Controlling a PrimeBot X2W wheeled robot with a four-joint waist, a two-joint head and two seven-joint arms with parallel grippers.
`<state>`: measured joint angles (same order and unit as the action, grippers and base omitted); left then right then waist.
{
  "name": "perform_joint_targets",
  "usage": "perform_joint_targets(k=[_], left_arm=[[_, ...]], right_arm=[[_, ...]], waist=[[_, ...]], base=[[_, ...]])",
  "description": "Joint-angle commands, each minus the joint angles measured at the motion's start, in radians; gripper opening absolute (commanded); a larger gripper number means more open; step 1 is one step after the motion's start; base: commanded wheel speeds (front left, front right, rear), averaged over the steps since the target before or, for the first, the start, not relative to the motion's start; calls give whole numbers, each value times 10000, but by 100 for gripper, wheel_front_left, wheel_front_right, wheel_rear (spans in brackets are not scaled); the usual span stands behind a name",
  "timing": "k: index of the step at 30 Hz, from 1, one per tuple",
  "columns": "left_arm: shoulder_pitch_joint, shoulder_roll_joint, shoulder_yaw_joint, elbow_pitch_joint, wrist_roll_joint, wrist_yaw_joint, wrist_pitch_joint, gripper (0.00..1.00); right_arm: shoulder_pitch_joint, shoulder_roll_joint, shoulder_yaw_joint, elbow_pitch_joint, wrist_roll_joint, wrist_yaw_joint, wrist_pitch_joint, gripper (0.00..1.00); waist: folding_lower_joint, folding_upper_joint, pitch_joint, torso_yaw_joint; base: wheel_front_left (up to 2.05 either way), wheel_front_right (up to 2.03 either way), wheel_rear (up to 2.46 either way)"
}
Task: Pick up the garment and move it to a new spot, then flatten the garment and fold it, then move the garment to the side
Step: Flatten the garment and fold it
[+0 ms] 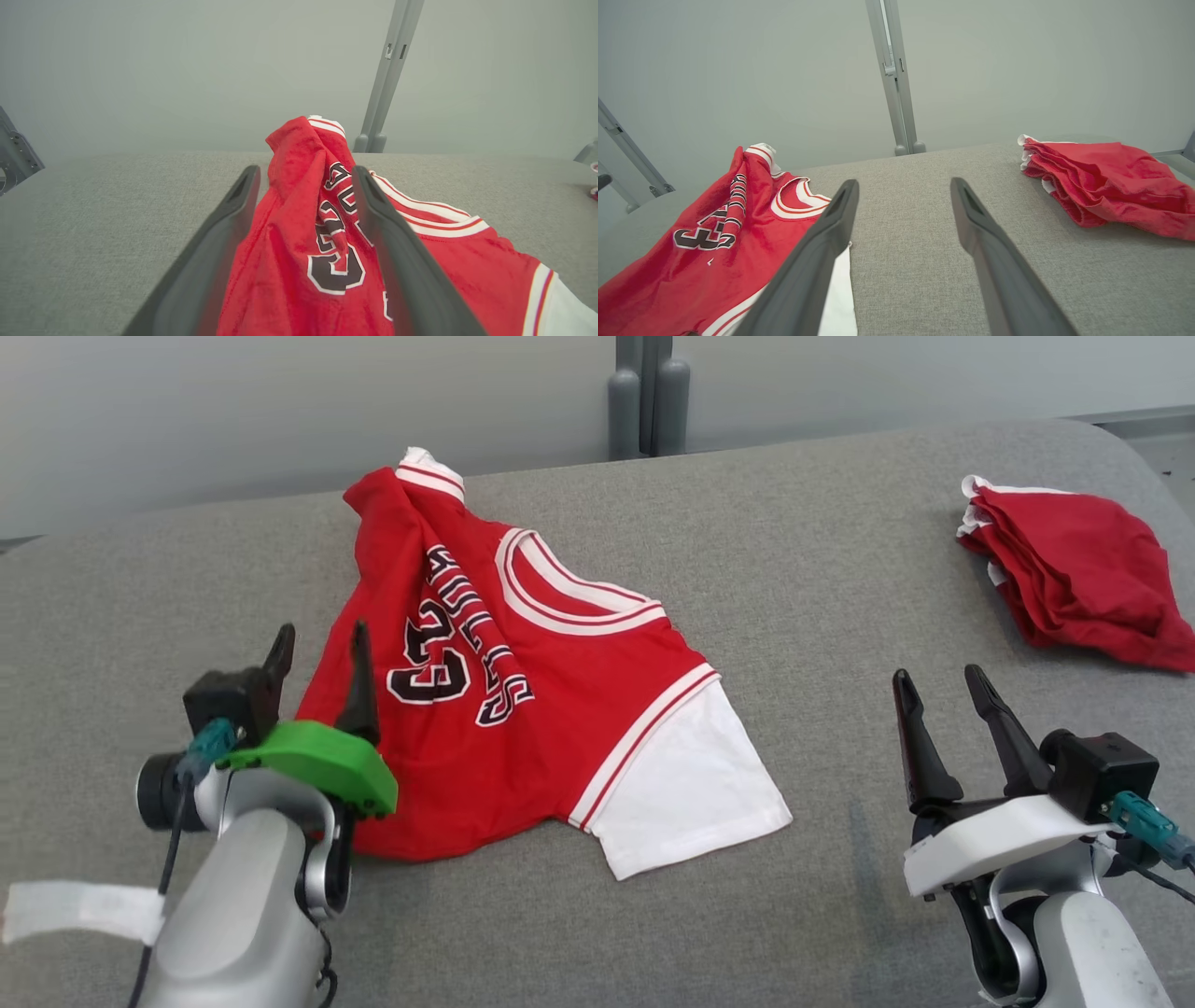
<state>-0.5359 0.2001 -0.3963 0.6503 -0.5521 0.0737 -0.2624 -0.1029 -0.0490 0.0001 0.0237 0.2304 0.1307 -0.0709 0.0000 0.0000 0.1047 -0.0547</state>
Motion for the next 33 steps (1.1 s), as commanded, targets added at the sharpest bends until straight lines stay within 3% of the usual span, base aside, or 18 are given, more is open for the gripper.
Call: perform_joint_targets(k=[1, 11, 18, 33], left_arm=[[555, 104, 138, -468, 116, 161, -26, 100], [4381, 650, 927, -4077, 101, 1151, -25, 100], [5845, 794, 959, -5586, 183, 1694, 25, 100], [7105, 711, 1141, -6489, -15, 1988, -14, 100]], right_arm=[[164, -30, -3, 7, 39, 1, -44, 100], [508, -30, 418, -157, 83, 1, -221, 100], [741, -32, 670, -260, 62, 1, -244, 100], [1029, -32, 919, -305, -28, 1, -118, 100]], waist=[[0, 0, -424, 241], [0, 0, -1064, 254], [0, 0, -1273, 243], [0, 0, -1554, 218]], base=[[0, 0, 0], [0, 0, 0], [0, 0, 0], [0, 0, 0]])
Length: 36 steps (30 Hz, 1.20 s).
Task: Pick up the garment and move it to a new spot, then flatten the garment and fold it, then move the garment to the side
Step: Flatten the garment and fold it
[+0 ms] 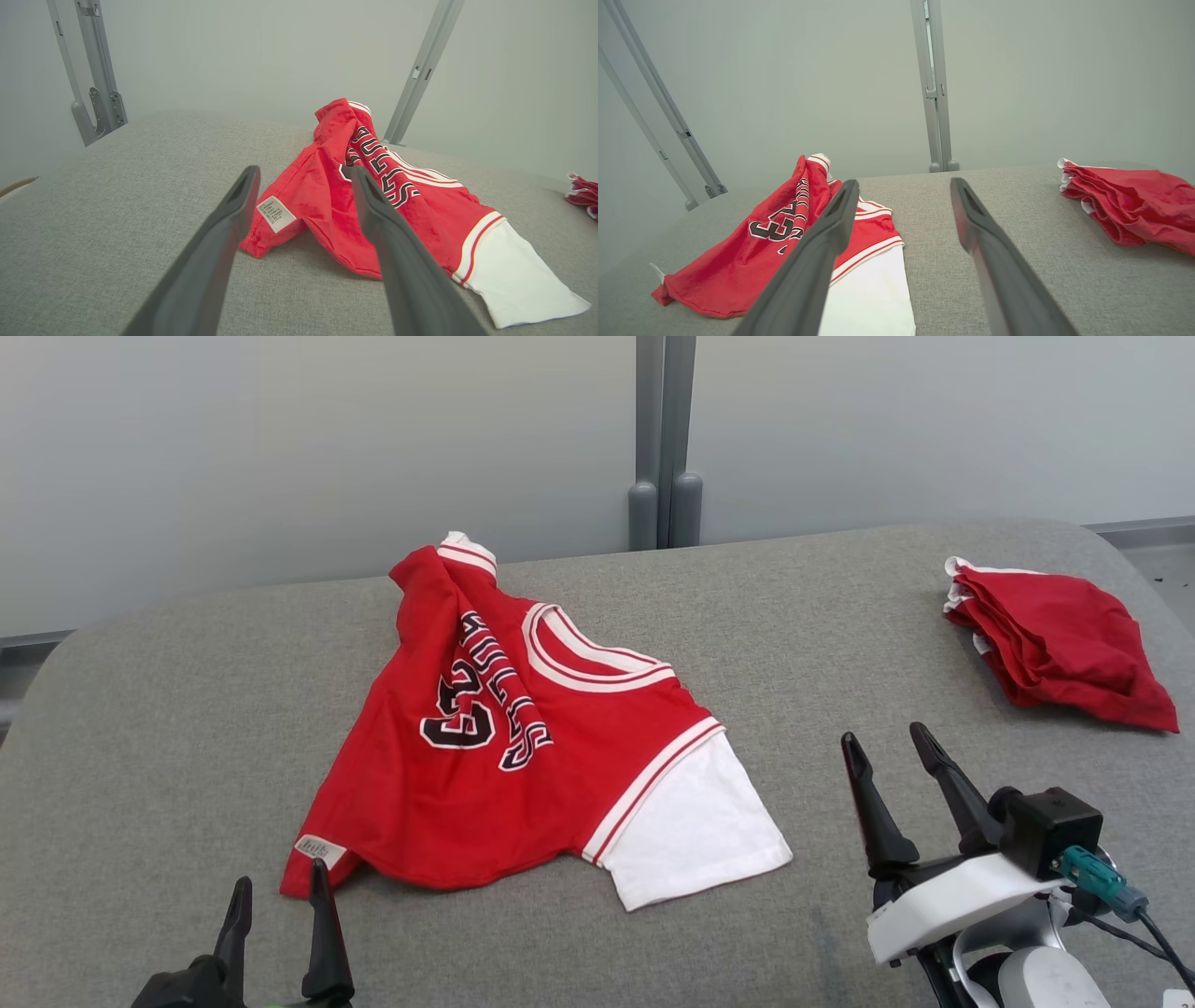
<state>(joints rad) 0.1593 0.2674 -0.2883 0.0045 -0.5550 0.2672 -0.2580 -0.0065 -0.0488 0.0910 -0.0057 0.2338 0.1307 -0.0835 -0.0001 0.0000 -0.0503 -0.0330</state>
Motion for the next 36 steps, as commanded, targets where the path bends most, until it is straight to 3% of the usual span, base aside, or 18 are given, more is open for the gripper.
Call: perform_joint_targets(k=[1, 24, 30, 36], left_arm=[[157, 57, 72, -37, 18, 56, -59, 100], [-21, 90, -184, -93, 14, 138, 137, 100], [-191, -31, -303, 41, -28, 34, 129, 100], [-324, -41, -393, 98, 0, -7, 152, 100]], right_arm=[[60, -32, 15, -16, -66, 1, 8, 100], [74, -34, -172, 425, 373, 1, 543, 100], [-48, -29, -356, 2046, 1146, 2, 1335, 100], [-594, -32, -53, 3702, 1748, 2, 1327, 100]], waist=[[1, 0, -8, -2], [1, 0, 130, 96], [1, 0, 317, 367], [1, 0, 532, 781]], base=[[0, 0, 0], [0, 0, 0], [0, 0, 0], [0, 0, 0]])
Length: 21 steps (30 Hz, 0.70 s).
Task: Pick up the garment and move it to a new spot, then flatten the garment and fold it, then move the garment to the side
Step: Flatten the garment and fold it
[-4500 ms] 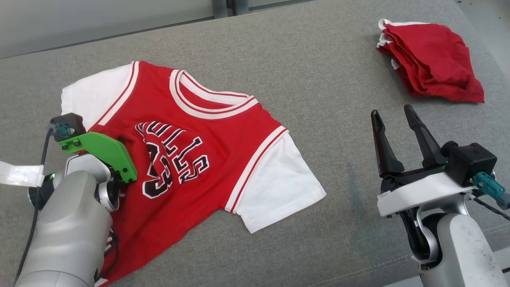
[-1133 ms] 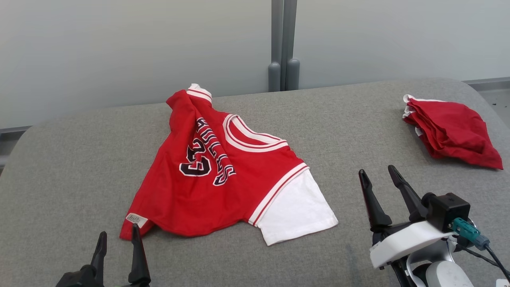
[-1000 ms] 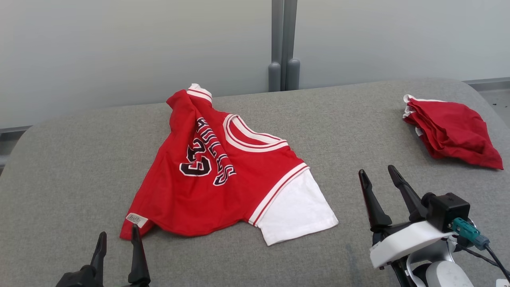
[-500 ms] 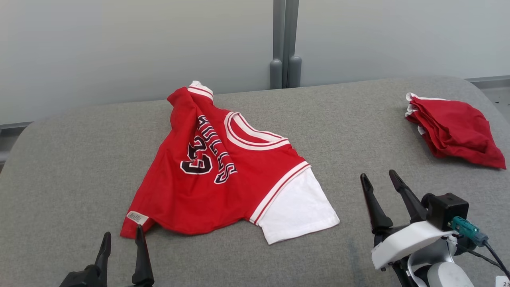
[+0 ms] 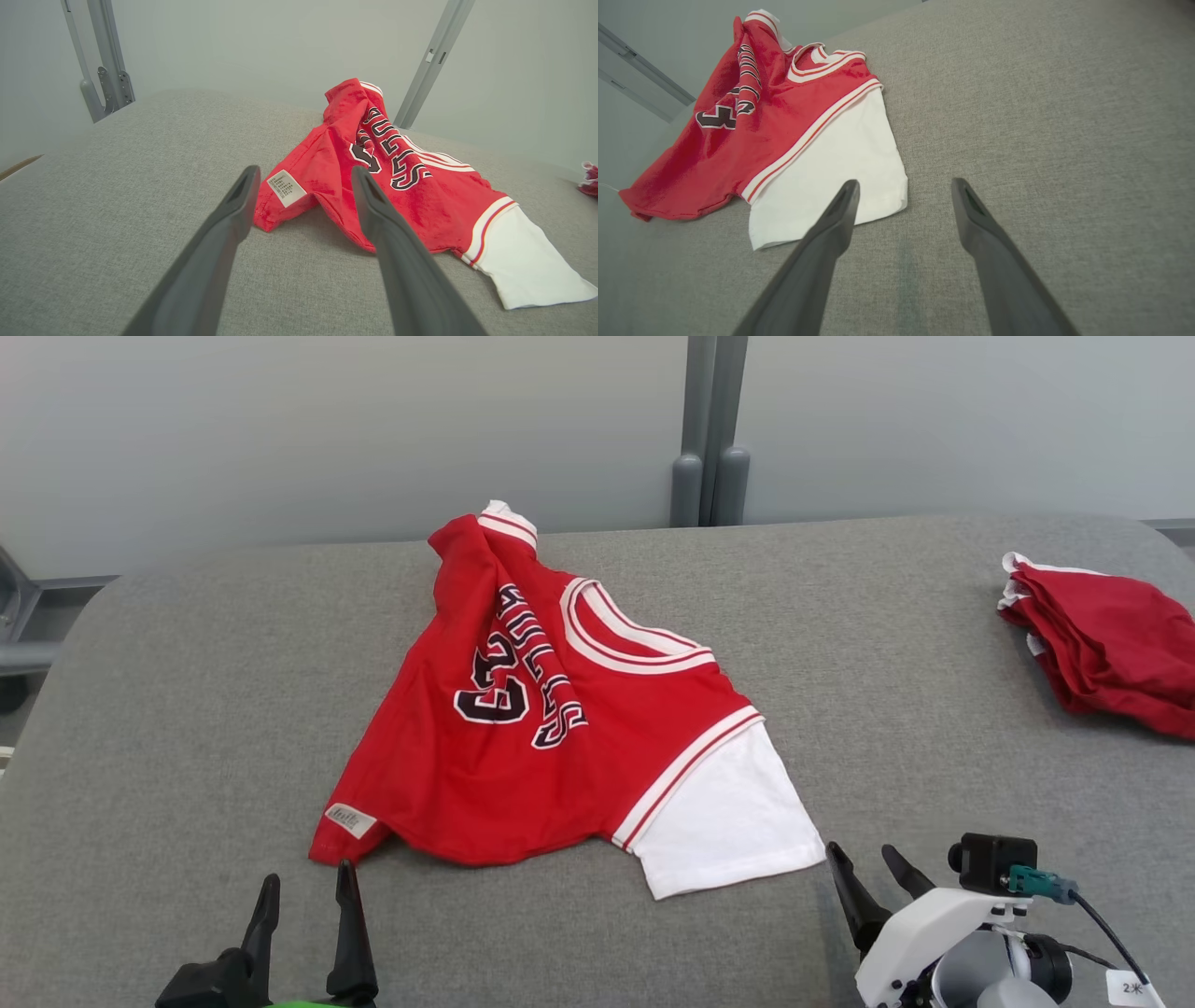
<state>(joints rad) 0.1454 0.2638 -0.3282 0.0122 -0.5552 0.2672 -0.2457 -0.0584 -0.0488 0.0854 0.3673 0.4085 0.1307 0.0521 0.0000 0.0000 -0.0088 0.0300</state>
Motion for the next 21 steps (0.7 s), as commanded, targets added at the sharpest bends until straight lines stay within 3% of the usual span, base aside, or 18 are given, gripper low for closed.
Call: perform_joint_targets(k=[1, 19, 20, 21], left_arm=[[-226, -7, -13, 14, 15, -17, 19, 100], [-450, -81, -176, 18, 91, -52, -7, 100], [-440, -80, -178, 18, 89, -41, -10, 100], [-427, -78, -175, 15, 84, -28, -13, 100]], right_arm=[[-211, -38, 35, 230, 58, 1, -81, 100], [-2048, 15, 189, 4285, -703, 4, -751, 100], [-2081, 21, 225, 4422, -764, 5, -739, 92], [-2126, 29, 267, 4523, -836, 5, -769, 63]], waist=[[0, 0, 169, 234], [0, 0, 599, 1621], [0, 0, 592, 1641], [0, 0, 581, 1652]], base=[[0, 0, 0], [0, 0, 0], [0, 0, 0], [0, 0, 0]])
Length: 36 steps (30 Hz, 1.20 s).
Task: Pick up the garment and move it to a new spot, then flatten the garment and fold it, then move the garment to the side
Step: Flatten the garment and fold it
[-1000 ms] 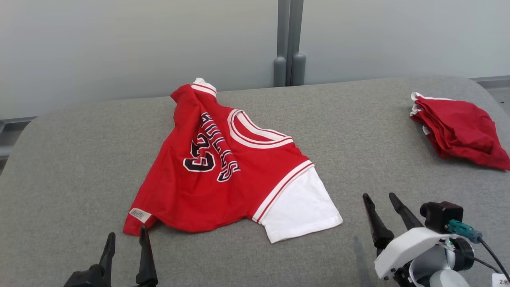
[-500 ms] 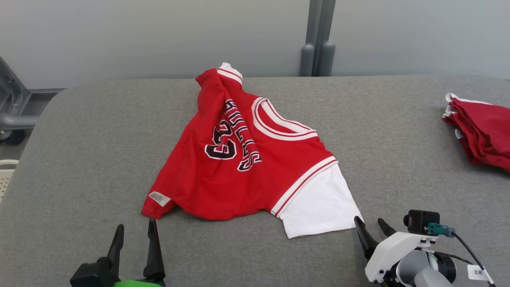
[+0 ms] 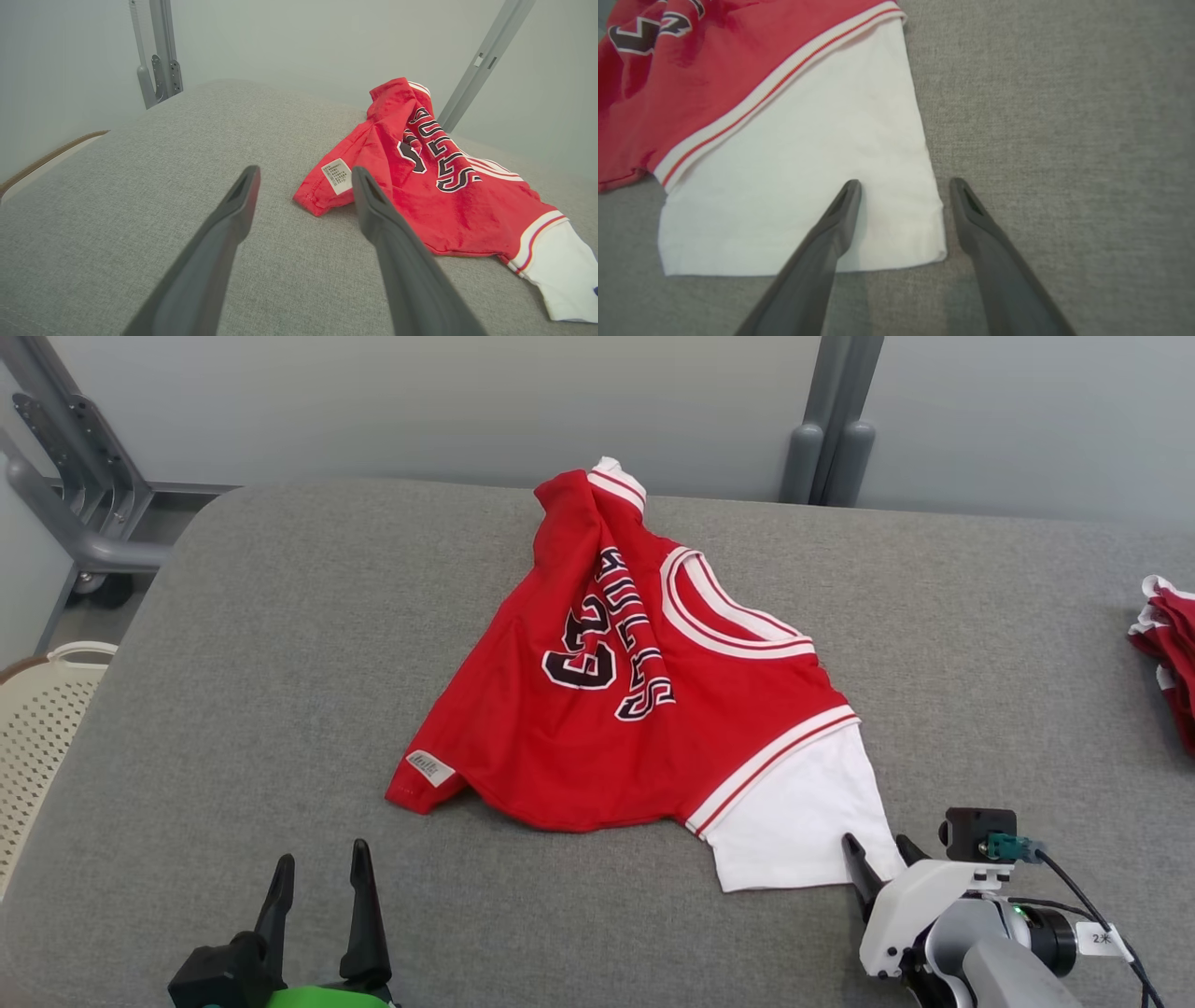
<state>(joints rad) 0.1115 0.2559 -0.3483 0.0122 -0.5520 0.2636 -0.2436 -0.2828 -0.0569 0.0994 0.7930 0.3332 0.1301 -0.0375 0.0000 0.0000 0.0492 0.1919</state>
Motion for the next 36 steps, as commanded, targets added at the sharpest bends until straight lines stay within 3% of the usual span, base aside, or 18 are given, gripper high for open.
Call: perform_joint_targets(k=[1, 2, 3, 16, 27, 36], left_arm=[[-73, 7, 36, 15, 43, 21, -38, 100], [-56, 17, 46, 13, 36, 40, -41, 100], [-30, 29, 64, 4, 23, 60, -47, 100], [119, 25, 147, 62, -186, 32, -59, 100], [20, -152, 1, 500, -672, -358, 239, 100], [-502, -760, -52, 2064, -2054, -1002, 1350, 100]], right_arm=[[77, 124, 172, 326, -145, 13, 70, 41], [53, 128, 206, 368, -147, 13, 27, 31], [21, 122, 247, 388, -113, 13, -27, 0], [-43, 41, -628, -1242, 794, 6, -788, 0], [1558, 41, -2117, -4397, 431, 6, 695, 0], [2257, 41, -2273, -5460, 378, 6, 1201, 0]], waist=[[0, 0, -11, 35], [0, 0, -24, 26], [0, 0, -39, 0], [0, 0, -136, -899], [0, 0, -241, -1605], [0, 0, -366, -1849]], base=[[0, 0, 0], [0, 0, 0], [0, 0, 0], [0, 0, 0], [0, 0, 0], [0, 0, 0]])
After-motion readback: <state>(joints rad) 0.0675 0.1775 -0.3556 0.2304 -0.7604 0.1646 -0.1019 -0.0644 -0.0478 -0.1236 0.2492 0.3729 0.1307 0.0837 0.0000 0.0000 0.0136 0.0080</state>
